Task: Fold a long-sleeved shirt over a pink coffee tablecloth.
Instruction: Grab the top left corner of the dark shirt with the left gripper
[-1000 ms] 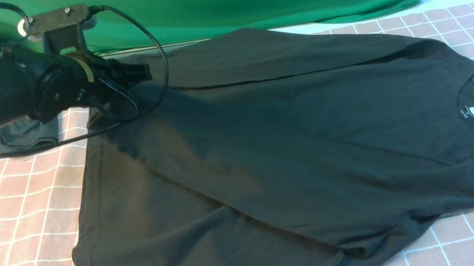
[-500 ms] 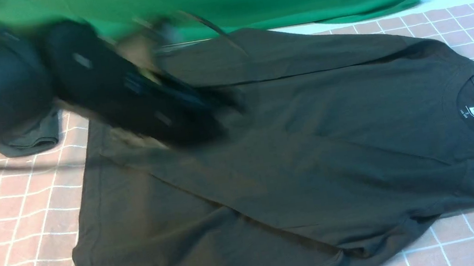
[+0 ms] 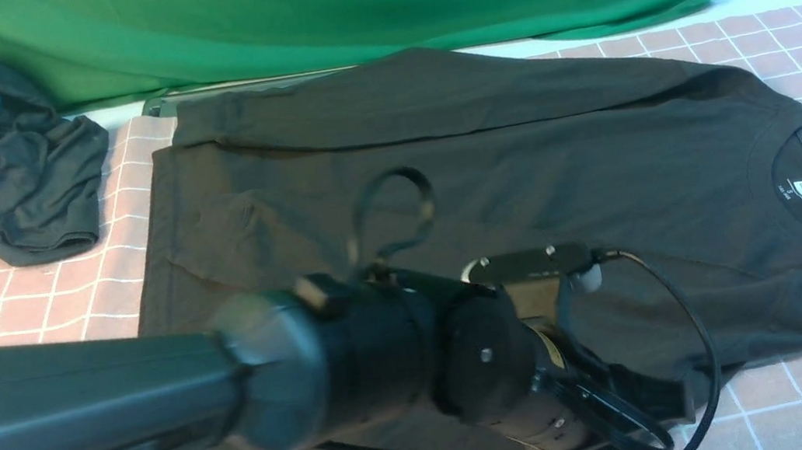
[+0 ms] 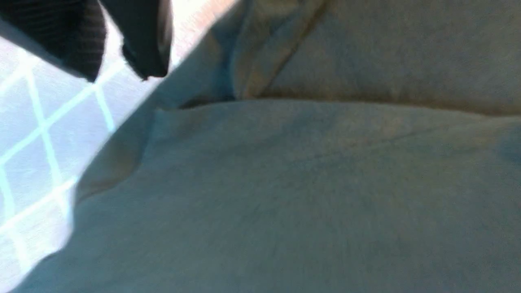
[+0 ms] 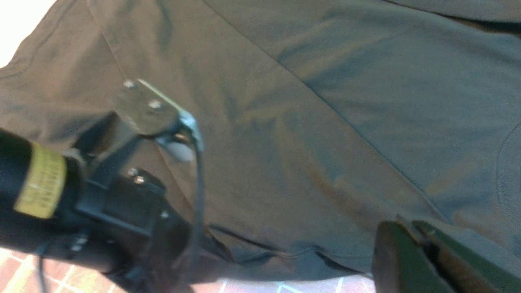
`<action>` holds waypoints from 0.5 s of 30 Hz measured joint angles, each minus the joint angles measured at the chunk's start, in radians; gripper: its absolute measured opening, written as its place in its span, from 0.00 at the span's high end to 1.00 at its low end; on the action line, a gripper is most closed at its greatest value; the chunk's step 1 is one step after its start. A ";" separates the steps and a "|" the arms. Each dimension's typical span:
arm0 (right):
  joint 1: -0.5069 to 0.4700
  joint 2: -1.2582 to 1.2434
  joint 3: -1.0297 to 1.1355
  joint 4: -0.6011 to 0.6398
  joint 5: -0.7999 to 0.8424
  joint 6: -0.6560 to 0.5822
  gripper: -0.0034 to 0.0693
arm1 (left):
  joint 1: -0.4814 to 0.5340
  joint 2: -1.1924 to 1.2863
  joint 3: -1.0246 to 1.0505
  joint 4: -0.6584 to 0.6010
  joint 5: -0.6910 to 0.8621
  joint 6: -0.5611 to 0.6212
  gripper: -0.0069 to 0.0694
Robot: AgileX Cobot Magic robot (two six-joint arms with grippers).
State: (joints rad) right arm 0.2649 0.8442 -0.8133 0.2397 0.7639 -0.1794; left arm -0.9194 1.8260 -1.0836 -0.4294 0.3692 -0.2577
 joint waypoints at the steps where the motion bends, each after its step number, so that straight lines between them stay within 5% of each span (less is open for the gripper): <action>1: 0.000 0.000 0.000 -0.001 0.000 0.000 0.89 | 0.000 0.021 -0.004 -0.003 -0.008 0.000 0.53; 7: 0.000 0.000 0.000 -0.001 0.001 0.000 0.88 | 0.000 0.055 -0.006 -0.006 -0.075 -0.001 0.31; 12: 0.000 0.000 0.000 -0.001 0.000 0.000 0.88 | 0.000 0.076 -0.008 -0.009 -0.120 -0.001 0.29; 15: 0.000 0.000 0.000 -0.001 0.000 0.000 0.88 | 0.000 0.087 -0.013 -0.010 -0.137 -0.001 0.36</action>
State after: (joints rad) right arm 0.2649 0.8442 -0.8133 0.2388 0.7639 -0.1794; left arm -0.9194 1.9131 -1.0963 -0.4390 0.2327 -0.2588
